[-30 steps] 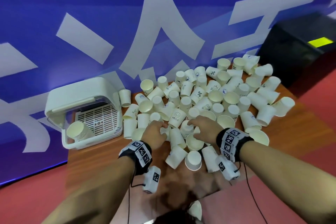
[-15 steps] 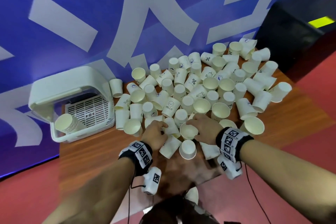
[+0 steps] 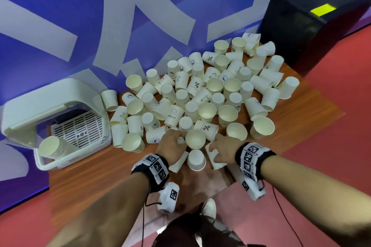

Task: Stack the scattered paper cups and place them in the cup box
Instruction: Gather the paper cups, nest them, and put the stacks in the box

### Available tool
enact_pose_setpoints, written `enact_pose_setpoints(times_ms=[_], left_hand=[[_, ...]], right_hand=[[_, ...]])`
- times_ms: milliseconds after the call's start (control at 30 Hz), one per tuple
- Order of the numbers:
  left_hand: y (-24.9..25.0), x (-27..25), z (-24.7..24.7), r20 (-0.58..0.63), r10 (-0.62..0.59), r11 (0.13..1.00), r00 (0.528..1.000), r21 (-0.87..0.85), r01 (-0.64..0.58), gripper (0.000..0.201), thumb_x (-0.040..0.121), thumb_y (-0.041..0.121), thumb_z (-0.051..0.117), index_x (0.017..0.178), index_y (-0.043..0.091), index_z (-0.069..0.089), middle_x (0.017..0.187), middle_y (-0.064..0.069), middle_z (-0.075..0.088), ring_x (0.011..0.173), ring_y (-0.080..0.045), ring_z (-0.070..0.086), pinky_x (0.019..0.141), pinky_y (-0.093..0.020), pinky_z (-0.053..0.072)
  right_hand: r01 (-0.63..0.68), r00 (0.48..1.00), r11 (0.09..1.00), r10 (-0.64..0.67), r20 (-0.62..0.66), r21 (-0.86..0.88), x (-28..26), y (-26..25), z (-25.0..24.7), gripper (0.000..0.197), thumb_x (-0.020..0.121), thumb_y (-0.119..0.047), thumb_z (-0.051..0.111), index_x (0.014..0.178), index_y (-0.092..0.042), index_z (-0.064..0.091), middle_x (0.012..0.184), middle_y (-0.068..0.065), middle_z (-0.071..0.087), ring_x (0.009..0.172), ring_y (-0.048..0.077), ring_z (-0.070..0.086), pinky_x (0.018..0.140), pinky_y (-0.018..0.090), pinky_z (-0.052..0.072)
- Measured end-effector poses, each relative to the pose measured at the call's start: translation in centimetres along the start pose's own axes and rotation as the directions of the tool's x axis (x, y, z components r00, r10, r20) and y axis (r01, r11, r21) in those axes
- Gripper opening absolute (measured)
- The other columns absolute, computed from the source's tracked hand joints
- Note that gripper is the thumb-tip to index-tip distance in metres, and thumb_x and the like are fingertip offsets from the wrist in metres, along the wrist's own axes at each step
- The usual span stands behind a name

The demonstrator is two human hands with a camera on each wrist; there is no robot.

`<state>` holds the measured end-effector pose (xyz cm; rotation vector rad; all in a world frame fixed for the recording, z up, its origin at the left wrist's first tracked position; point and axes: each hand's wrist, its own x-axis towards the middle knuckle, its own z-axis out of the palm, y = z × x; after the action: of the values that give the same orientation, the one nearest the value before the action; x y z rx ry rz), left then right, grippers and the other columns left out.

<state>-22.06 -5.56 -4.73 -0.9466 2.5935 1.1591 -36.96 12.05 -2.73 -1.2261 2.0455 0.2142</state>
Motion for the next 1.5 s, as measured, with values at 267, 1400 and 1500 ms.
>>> enact_pose_setpoints(times_ms=[267,1400,1500], left_hand=[[0.8,-1.3,-0.4,-0.024,0.019,1.000,1.000,-0.001,-0.019,0.029,0.083,0.009,0.061,0.112,0.012,0.064,0.117,-0.013,0.057,0.107,-0.027,0.056,0.094,-0.043,0.047],[-1.8,-2.5,0.1,-0.042,-0.247,0.966,0.968,0.071,0.250,0.082,0.056,0.052,0.080,0.119,0.016,0.042,0.114,-0.007,0.052,0.106,-0.026,0.054,0.090,-0.042,0.049],[-2.7,-2.8,1.2,-0.021,-0.278,0.961,0.960,0.002,0.278,0.100,0.053,0.051,0.085,0.131,0.017,0.032,0.120,-0.009,0.048,0.112,-0.029,0.052,0.095,-0.046,0.047]], right_hand=[[0.014,1.000,1.000,-0.014,0.024,-0.003,0.2,-0.3,1.5,0.055,0.089,-0.041,0.062,0.141,-0.036,0.046,0.138,0.006,0.037,0.111,0.028,0.057,0.086,0.035,0.047],[0.125,0.939,0.817,0.085,-0.332,0.562,-0.7,-1.3,-4.6,0.066,0.076,-0.030,0.078,0.131,-0.032,0.042,0.122,0.003,0.040,0.106,0.022,0.051,0.096,0.039,0.046],[0.130,0.922,0.783,0.132,-0.365,0.609,0.2,-1.9,-4.4,0.072,0.067,-0.031,0.082,0.126,-0.032,0.040,0.120,0.004,0.044,0.104,0.022,0.053,0.091,0.042,0.051]])
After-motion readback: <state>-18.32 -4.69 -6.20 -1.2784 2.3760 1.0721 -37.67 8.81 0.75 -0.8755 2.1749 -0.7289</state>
